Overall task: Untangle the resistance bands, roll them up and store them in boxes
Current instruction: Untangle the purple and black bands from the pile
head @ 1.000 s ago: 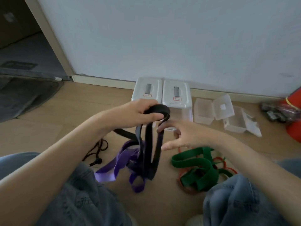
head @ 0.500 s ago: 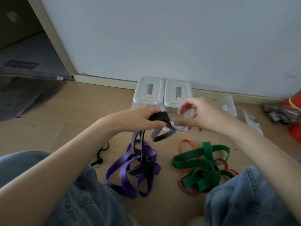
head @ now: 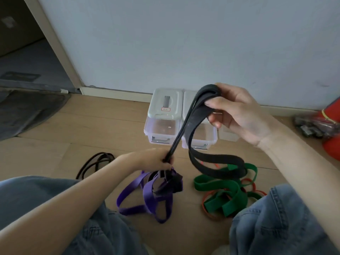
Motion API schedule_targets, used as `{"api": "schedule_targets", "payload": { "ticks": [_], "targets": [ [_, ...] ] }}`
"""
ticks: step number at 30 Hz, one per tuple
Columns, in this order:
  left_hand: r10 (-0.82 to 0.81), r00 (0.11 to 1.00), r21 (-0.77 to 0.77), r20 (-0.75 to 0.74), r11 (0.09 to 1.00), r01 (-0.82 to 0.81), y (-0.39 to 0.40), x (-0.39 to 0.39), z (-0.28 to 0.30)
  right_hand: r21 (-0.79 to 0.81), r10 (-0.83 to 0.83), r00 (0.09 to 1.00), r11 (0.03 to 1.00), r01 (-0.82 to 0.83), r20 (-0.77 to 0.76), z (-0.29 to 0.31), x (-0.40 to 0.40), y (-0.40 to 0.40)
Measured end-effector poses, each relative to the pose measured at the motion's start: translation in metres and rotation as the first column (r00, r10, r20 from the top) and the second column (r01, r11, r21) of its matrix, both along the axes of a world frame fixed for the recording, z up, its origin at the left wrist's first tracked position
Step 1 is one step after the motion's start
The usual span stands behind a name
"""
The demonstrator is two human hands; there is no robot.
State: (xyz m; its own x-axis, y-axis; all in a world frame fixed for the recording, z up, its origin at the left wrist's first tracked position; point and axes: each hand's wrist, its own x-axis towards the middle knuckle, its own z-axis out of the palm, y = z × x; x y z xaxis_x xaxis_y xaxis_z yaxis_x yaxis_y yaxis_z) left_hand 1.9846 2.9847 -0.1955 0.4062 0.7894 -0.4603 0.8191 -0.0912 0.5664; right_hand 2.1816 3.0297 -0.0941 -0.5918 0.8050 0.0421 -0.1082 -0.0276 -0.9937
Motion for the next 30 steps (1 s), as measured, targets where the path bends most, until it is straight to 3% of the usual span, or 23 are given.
{"api": "schedule_targets", "payload": {
  "ticks": [2,4,6,7,8,9,10,11,12,13,18,21,23,25,27,30],
  "targets": [
    [0.043,0.999,0.09,0.023,0.995,-0.045,0.009,-0.008,0.019,-0.009,-0.071,0.99,0.997,0.072,0.124,-0.001,0.008,0.006],
    [0.129,0.946,0.145,0.298,0.973,-0.178,0.012,-0.018,0.055,0.032,-0.064,0.9,0.998,0.056,0.431,-0.006,0.02,0.012],
    [0.171,0.751,0.122,0.638,0.94,-0.317,0.009,-0.031,0.087,0.008,0.074,0.651,0.992,-0.122,0.756,-0.016,0.029,0.015],
    [0.172,0.673,0.1,0.719,0.933,-0.345,0.008,-0.034,0.094,-0.07,0.177,0.529,0.974,-0.217,0.83,-0.021,0.029,0.013],
    [0.169,0.7,0.126,0.694,0.929,-0.349,0.008,-0.035,0.094,-0.16,0.272,0.437,0.948,-0.277,0.857,-0.027,0.027,0.01],
    [0.159,0.831,0.21,0.533,0.927,-0.312,0.006,-0.03,0.089,-0.236,0.344,0.383,0.923,-0.303,0.857,-0.032,0.024,0.007],
    [0.131,0.958,0.28,0.255,0.938,-0.203,0.004,-0.024,0.08,-0.28,0.384,0.357,0.908,-0.31,0.851,-0.035,0.021,0.005],
    [0.105,0.994,0.291,0.0,0.951,-0.101,0.004,-0.019,0.069,-0.289,0.395,0.34,0.901,-0.322,0.853,-0.035,0.018,0.005],
    [0.086,0.988,0.305,-0.131,0.951,-0.042,0.004,-0.016,0.06,-0.251,0.366,0.342,0.908,-0.336,0.865,-0.034,0.017,0.007],
    [0.075,0.985,0.333,-0.158,0.943,-0.019,0.006,-0.014,0.057,-0.178,0.306,0.37,0.923,-0.342,0.877,-0.034,0.017,0.008],
    [0.07,0.996,0.477,-0.05,0.878,-0.038,0.008,-0.009,0.072,0.19,0.08,0.683,0.931,-0.312,0.726,-0.048,-0.012,-0.001],
    [0.095,0.994,0.515,0.047,0.851,-0.106,0.01,-0.007,0.075,0.305,-0.037,0.748,0.925,-0.225,0.663,-0.044,-0.017,0.0],
    [0.142,0.981,0.485,0.134,0.854,-0.19,0.015,-0.006,0.069,0.197,0.011,0.858,0.972,-0.13,0.514,-0.033,-0.012,0.002],
    [0.155,0.961,0.387,0.228,0.892,-0.235,0.014,0.0,0.056,0.027,0.087,0.96,0.995,-0.097,0.265,-0.026,-0.009,0.002],
    [0.126,0.969,0.241,0.212,0.954,-0.177,0.008,0.009,0.039,-0.07,0.113,0.989,0.992,-0.106,0.099,-0.024,-0.009,0.0],
    [0.087,0.986,0.123,0.14,0.987,-0.104,0.004,0.01,0.023,-0.121,0.037,0.999,0.992,-0.038,-0.008,-0.02,-0.007,-0.002]
  ]
}}
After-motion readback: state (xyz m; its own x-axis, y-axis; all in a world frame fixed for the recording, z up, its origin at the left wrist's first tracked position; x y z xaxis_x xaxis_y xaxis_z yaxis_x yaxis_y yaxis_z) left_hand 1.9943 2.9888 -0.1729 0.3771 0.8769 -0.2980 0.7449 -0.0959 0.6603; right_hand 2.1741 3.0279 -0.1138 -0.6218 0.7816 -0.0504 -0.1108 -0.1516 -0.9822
